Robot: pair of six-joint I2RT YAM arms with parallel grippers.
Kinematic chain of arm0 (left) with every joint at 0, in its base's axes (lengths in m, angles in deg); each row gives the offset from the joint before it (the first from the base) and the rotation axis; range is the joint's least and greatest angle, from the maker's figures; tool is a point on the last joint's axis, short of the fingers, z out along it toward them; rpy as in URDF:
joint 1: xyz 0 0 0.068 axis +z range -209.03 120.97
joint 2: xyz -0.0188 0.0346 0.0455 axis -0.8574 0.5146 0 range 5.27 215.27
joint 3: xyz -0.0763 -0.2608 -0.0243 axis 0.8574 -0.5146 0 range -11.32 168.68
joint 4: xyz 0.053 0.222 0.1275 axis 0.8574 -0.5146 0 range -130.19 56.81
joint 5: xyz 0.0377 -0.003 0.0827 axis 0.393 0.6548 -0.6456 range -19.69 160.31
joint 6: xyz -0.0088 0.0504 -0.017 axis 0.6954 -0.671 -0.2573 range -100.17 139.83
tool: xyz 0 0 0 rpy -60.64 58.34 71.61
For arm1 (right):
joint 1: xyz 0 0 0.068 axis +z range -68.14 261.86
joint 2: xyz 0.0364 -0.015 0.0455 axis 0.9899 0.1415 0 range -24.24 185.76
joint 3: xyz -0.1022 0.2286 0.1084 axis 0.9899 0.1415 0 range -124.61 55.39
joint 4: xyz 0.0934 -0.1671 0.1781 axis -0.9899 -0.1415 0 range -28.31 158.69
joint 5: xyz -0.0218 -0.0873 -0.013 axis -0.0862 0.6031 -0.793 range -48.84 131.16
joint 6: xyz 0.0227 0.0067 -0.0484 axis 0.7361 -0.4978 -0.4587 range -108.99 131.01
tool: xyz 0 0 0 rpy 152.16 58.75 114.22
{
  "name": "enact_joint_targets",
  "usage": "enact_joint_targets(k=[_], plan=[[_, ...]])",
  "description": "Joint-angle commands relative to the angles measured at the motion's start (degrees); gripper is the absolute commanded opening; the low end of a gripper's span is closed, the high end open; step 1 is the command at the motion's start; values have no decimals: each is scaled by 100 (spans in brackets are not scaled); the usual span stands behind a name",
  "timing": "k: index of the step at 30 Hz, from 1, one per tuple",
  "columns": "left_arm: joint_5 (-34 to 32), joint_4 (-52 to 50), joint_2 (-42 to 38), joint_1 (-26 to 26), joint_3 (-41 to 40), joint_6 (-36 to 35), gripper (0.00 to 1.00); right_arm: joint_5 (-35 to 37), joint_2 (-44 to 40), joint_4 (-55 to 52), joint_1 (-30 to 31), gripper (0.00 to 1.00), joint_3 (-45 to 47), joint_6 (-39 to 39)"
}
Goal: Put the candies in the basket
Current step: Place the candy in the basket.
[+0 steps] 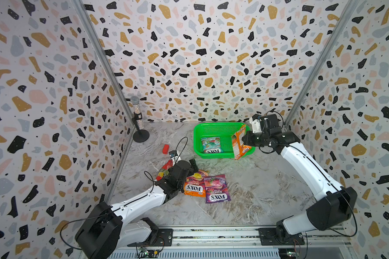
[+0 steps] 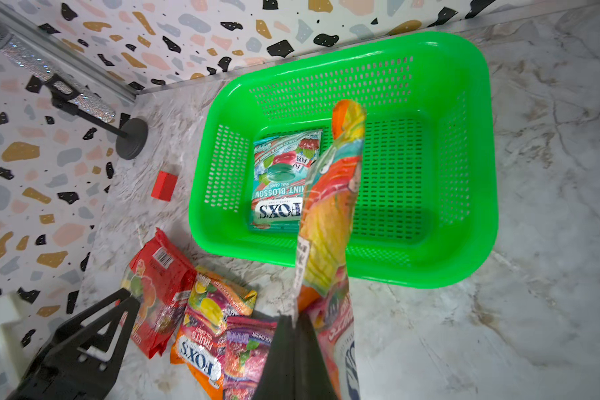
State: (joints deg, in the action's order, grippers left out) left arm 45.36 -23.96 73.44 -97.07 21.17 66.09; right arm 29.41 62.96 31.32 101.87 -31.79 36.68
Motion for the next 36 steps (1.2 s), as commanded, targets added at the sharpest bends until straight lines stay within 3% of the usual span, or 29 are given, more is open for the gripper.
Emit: enact_joint_targets(k=[1, 12, 20, 31, 36], plan=[[-19, 96, -66, 7, -69, -7, 100, 309, 249, -130, -6, 0, -677, -170], [-34, 94, -46, 7, -85, -13, 100, 520, 1692, -431, -103, 0, -1965, -328], [-68, 90, -45, 7, -83, -57, 100, 50, 2650, -342, -103, 0, -2493, 4], [-159, 87, -75, 16, -98, -114, 100, -406, 3233, -202, -103, 0, -2638, 171], [-142, 84, -48, 16, -85, -111, 100, -128, 3259, -359, -107, 0, -2629, -62]])
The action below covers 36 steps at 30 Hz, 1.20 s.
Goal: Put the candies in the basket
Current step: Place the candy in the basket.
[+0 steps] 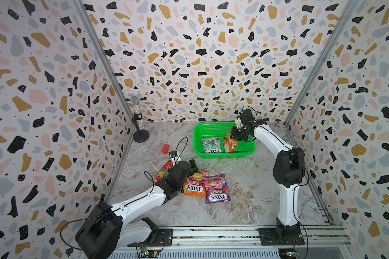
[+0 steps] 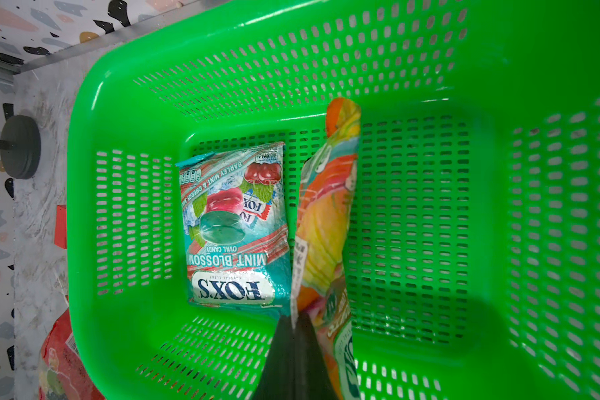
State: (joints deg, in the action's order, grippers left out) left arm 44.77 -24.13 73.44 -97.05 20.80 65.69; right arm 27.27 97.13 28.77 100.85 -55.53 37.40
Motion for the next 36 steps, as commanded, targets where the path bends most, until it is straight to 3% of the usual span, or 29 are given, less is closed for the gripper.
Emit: enact_joint_targets(k=[1, 3, 6, 8, 17, 22, 29, 36], plan=[[-83, 97, -48, 19, -48, -76, 100, 195, -157, -165, -9, 0, -260, -178], [-83, 104, -49, 23, -54, -73, 100, 418, -182, -296, -32, 4, -264, -246], [-107, 105, -52, 23, -57, -69, 100, 789, -251, -495, -52, 30, -264, -317], [-156, 82, -66, 23, -65, -37, 100, 1117, -333, -637, -53, 39, -264, -341], [-636, -87, -254, 32, -171, 175, 100, 1209, -446, -636, -53, 42, 32, -341], [-928, -153, -436, 35, -271, 400, 100, 863, -213, -380, -53, 43, 365, -228], [-1996, -831, -969, 151, -551, 1292, 100, 480, 138, -59, -27, 43, 602, -60], [-1702, -845, -1420, 594, -783, 1284, 100, 454, 156, -210, -26, 44, 573, -90]])
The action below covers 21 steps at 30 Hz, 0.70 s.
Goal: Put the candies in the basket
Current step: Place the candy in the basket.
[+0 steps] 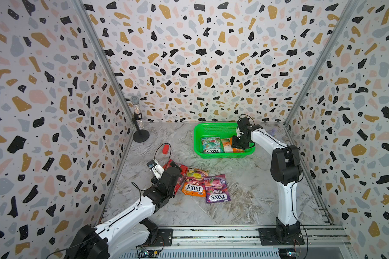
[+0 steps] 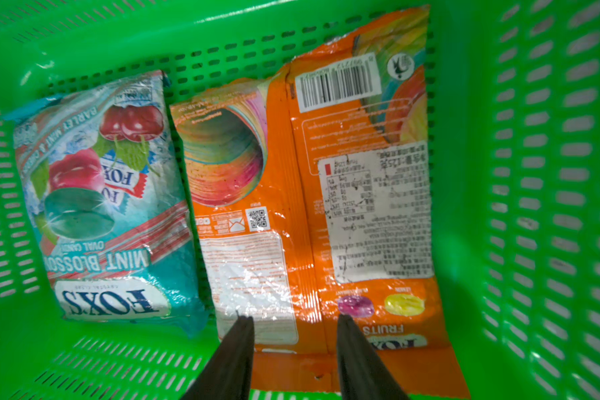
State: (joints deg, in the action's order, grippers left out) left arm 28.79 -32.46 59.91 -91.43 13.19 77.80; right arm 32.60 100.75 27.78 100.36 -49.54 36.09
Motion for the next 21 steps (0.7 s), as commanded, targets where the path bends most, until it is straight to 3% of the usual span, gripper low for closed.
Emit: enact_joint_targets(k=[1, 8, 15, 21], plan=[[-81, -12, -50, 38, 2, 21, 100, -85, -294, -134, 35, 44, -6, 41], [557, 456, 419, 50, 200, -633, 100, 38, -1979, 107, 285, 45, 1055, -62], [1813, 578, 1073, 50, 677, -961, 100, -379, -4250, 911, 575, 53, 3839, -264], [3179, 1139, 1591, 45, 816, -1210, 100, -1200, -5280, 1487, 843, 61, 5801, -165]])
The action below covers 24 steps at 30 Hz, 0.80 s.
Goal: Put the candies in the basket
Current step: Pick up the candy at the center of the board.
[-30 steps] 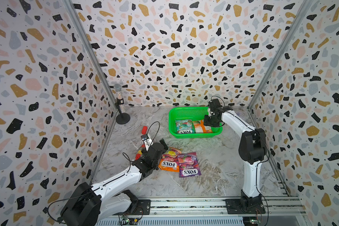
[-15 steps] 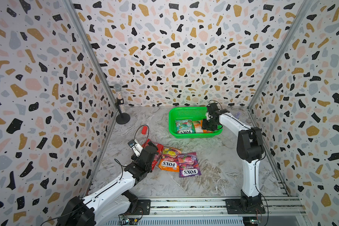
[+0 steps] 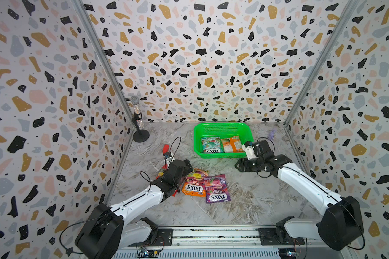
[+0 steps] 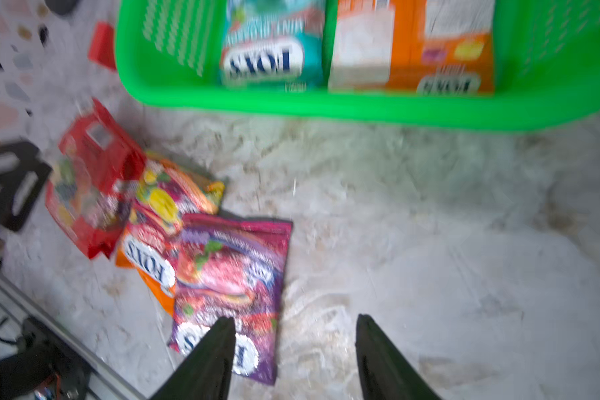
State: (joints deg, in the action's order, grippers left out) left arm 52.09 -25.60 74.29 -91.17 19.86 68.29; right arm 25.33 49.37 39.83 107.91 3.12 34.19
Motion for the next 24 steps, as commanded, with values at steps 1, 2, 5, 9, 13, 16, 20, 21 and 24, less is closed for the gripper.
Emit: enact_joint_targets(k=[1, 2, 5, 9, 13, 16, 20, 21, 24], plan=[[975, 487, 242, 24, 181, -259, 100, -525, -202, 424, 125, 61, 824, 89], [1062, 497, 314, 21, 219, -282, 100, -578, -218, 564, 158, 62, 1036, 168], [1092, 503, 400, 24, 250, -295, 100, -794, -75, 954, 293, 62, 1363, 406], [985, 504, 369, 24, 221, -318, 100, -807, 260, 1284, 584, 61, 1401, 591], [931, 506, 354, 24, 203, -325, 100, -779, 590, 1466, 776, 59, 1298, 626], [932, 506, 297, 24, 187, -338, 100, -693, 878, 1502, 892, 56, 1187, 609], [769, 498, 214, 23, 136, -385, 100, -572, 1191, 1507, 1023, 53, 1070, 609], [722, 497, 194, 21, 122, -399, 100, -548, 1236, 1508, 1049, 52, 1045, 609], [643, 497, 130, 24, 90, -396, 100, -475, 1318, 1554, 1134, 48, 995, 650]])
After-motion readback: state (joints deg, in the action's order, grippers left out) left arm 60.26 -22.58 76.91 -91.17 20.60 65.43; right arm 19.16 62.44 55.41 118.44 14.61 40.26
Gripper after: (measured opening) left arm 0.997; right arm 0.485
